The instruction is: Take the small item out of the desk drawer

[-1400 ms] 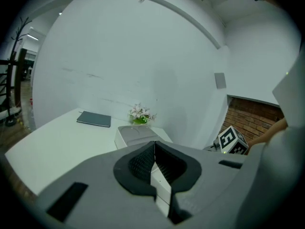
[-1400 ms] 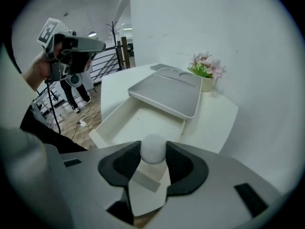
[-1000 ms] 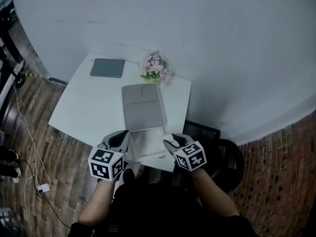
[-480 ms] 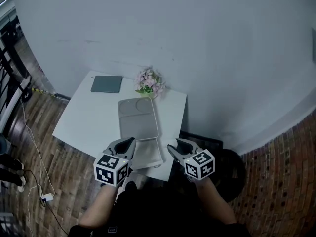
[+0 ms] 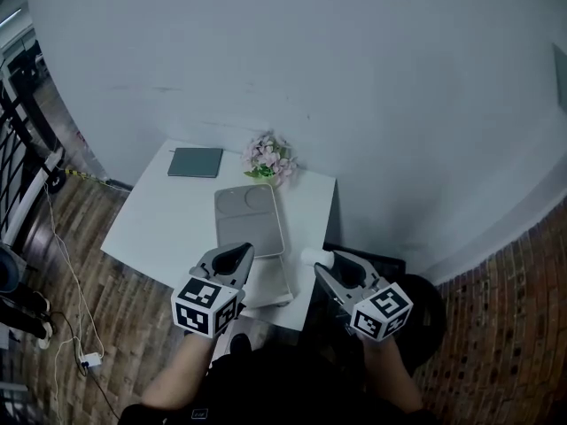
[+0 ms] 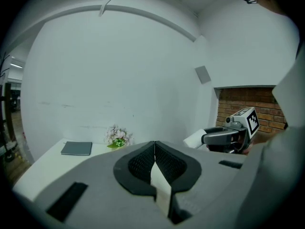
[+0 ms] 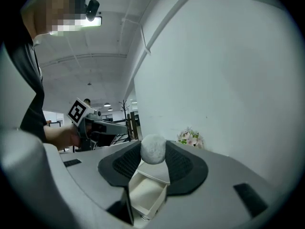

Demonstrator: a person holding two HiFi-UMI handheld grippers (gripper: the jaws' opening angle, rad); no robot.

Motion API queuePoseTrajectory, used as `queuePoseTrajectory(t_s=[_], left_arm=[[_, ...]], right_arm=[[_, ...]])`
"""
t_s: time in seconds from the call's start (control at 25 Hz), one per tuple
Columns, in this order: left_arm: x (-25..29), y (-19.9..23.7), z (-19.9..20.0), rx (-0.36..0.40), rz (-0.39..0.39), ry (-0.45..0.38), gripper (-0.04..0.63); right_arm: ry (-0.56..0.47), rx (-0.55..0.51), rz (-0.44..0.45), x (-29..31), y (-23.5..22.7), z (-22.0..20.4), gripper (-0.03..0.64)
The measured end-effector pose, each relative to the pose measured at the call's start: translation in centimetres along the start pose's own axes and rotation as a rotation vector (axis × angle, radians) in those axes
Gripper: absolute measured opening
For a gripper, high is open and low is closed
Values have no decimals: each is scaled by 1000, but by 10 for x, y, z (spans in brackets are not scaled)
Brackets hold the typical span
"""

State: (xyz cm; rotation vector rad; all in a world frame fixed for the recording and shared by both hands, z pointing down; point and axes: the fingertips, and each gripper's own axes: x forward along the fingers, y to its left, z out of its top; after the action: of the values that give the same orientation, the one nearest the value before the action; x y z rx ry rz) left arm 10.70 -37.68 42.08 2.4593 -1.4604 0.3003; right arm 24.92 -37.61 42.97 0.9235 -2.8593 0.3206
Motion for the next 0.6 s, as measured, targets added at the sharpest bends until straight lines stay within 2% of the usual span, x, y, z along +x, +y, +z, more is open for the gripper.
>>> queuePoseTrajectory(t_s=[0.28, 0.44, 0.6], left_arm=[[-3, -6, 22, 21, -7, -54, 11], [2, -12, 27, 24, -28, -69, 11], [4, -16, 30, 23, -43, -80, 11]], right_arm=[[-115, -51, 8, -24, 21, 40, 153], [-177, -69, -23, -44, 22, 57, 153], [-192, -85, -73, -59, 14, 61, 152]])
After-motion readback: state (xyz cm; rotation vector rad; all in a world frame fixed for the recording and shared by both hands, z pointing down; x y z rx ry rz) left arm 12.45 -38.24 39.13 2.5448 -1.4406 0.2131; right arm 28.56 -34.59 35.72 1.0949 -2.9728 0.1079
